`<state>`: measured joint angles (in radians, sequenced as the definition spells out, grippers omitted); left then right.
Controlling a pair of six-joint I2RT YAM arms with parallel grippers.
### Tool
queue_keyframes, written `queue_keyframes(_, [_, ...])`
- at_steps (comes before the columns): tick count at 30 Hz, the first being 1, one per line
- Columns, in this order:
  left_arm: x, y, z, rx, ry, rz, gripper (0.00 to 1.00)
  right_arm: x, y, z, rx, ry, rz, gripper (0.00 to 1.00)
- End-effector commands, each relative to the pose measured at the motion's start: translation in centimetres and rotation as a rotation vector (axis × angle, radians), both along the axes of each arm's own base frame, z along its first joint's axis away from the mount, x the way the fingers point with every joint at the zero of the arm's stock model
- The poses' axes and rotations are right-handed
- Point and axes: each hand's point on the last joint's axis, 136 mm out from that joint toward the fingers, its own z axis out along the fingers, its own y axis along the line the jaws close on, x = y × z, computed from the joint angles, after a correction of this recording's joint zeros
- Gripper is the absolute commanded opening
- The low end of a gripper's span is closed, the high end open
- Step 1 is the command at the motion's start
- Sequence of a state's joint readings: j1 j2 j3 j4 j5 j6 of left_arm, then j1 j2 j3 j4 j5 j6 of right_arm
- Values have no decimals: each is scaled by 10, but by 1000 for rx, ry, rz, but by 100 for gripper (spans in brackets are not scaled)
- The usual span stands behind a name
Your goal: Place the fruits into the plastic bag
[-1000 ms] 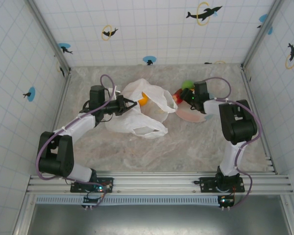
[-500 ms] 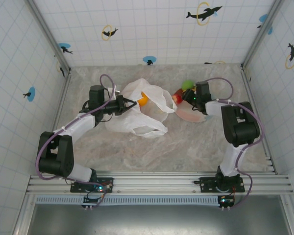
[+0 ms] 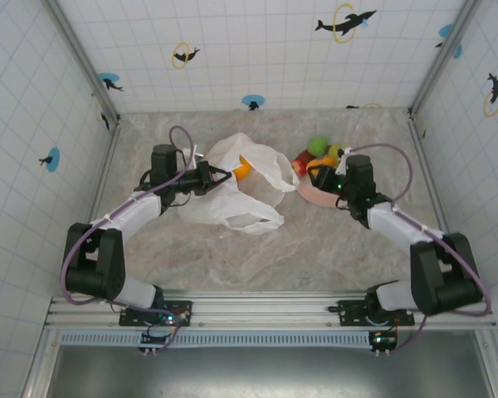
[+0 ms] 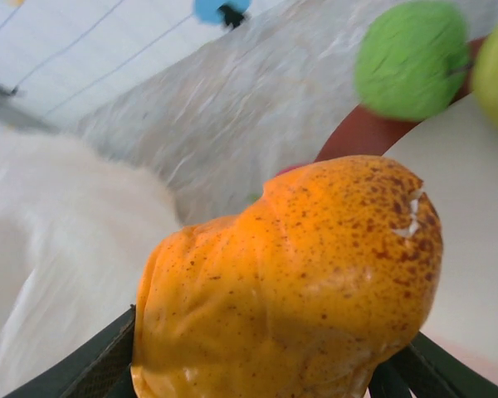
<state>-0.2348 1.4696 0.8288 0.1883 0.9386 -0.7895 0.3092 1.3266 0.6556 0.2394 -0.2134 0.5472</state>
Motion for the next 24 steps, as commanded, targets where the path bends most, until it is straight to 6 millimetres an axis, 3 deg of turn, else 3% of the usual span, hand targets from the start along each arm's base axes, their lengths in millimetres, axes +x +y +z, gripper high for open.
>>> queue_keyframes(1, [-2,2,4,-6,-15,-10,0,-44,9,-14,-77,17,131,64])
queue_keyframes(5, [-2,2,4,-6,-15,-6,0,-79,31,-11,-55,-28,239,62])
queue_keyframes(11, [-1,2,1,-4,-8,-3,0,-101,81,5,-6,-88,397,62])
queue_keyframes(16, [-2,1,1,-5,-8,-4,0,-99,118,23,33,-119,482,62])
queue_keyframes(24, [-3,1,1,-7,-4,-9,0,-84,160,59,123,-210,532,62])
